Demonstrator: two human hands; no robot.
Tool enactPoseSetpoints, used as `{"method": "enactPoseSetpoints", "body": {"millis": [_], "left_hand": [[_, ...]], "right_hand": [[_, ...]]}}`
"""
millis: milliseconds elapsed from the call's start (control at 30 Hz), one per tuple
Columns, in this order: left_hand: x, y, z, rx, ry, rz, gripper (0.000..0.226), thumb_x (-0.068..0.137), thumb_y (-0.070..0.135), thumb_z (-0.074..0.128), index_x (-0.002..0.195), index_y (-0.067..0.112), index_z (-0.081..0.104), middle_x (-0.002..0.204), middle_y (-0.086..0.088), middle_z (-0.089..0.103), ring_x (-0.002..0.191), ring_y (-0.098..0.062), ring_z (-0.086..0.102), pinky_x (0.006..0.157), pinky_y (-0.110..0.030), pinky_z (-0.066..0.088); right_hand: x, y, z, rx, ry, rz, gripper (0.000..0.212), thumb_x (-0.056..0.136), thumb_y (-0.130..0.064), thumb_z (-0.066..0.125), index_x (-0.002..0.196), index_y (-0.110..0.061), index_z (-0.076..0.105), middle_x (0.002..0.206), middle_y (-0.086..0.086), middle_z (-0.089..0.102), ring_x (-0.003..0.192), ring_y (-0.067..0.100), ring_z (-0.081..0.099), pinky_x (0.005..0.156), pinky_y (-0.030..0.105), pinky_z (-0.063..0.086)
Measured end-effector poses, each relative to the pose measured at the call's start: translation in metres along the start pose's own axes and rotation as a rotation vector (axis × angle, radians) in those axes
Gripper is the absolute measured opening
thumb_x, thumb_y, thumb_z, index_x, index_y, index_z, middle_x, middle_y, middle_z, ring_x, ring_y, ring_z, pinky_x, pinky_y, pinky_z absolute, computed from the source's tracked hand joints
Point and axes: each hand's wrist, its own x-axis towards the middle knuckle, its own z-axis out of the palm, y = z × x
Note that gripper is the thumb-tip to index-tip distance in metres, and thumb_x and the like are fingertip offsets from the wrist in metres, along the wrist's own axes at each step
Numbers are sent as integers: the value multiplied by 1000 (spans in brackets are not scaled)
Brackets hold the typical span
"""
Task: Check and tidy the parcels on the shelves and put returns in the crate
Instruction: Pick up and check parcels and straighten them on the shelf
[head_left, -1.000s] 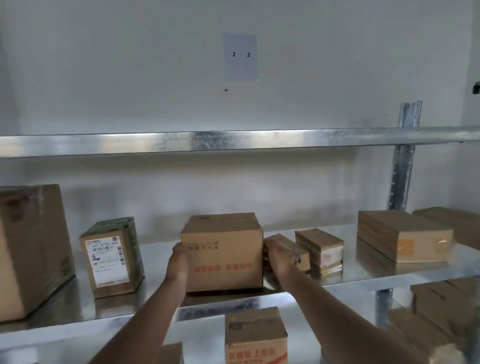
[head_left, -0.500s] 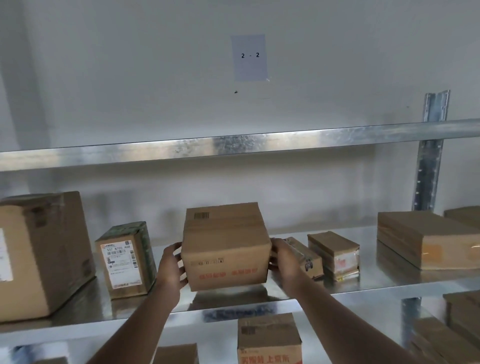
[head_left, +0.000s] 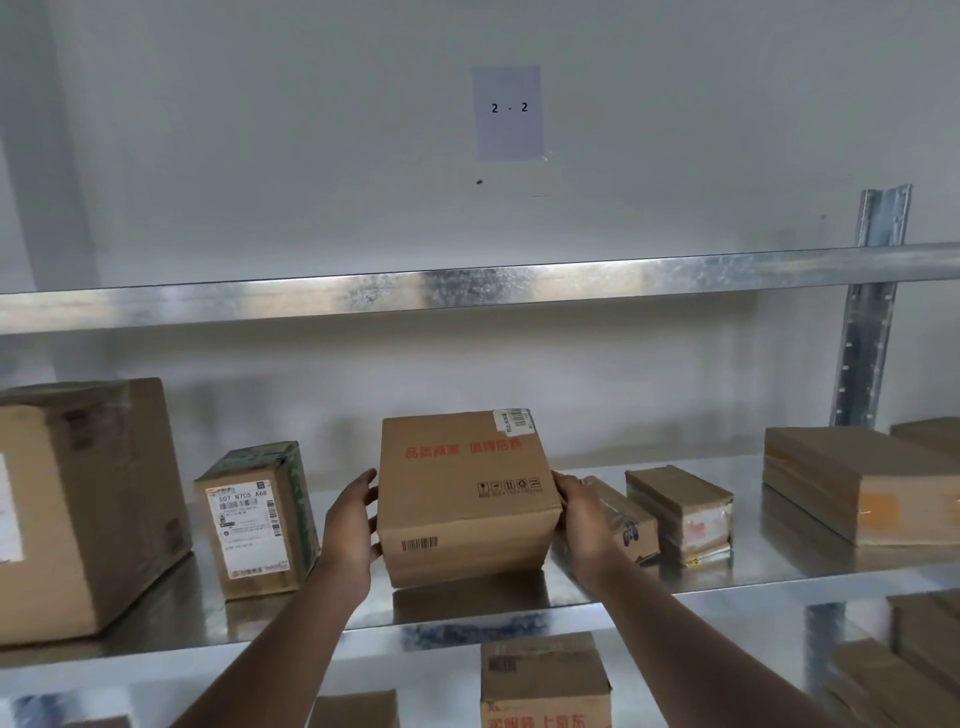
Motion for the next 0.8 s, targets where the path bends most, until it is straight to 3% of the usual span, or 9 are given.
{"method": "enactPoseSetpoints", "body": {"millis": [100,233,333,467,667,800], "left_hand": [[0,-2,0,36,9,0,35,107,38,37,129,28,63,126,0,65,114,-28,59,92,-46,49],[-2,0,0,55,-6,43,38,106,34,37,112,33,74,111,0,76,107,-25,66,84,-40,52],[-2,5,1,50,-19,86,38,103,33,38,115,32,74,115,4,75,112,-21,64,89,-44,52],[-8,4,2,36,-16,120,37,102,28,36,116,24,69,116,7,71,111,-18,61,81,-39,47],[-12,0,-1,55,-22,90,33,103,32,41,116,22,69,117,3,69,108,-22,61,87,-47,46],[-13,5,-2,7,-19,105,29,103,30,43,120,23,66,115,-2,68,106,-26,63,87,-48,49]], "right_hand": [[2,-1,4,-31,-3,-7,69,63,-64,64,115,-21,77,117,9,76,115,29,70,113,51,44],[-1,-5,6,-51,-33,-44,63,76,-66,55,118,-23,75,119,10,75,116,30,70,114,54,43],[-2,-7,4,-30,-57,-76,62,84,-65,49,123,-22,71,124,11,73,120,32,67,113,61,41],[-7,-6,6,-4,-18,-74,64,76,-67,54,120,-23,70,123,6,74,118,29,68,108,60,47],[-12,-5,9,10,12,-70,67,70,-67,57,119,-24,71,118,7,75,115,31,70,102,60,52],[-14,-10,12,30,-8,-106,64,74,-74,57,125,-37,66,125,7,72,122,35,65,102,63,51]]}}
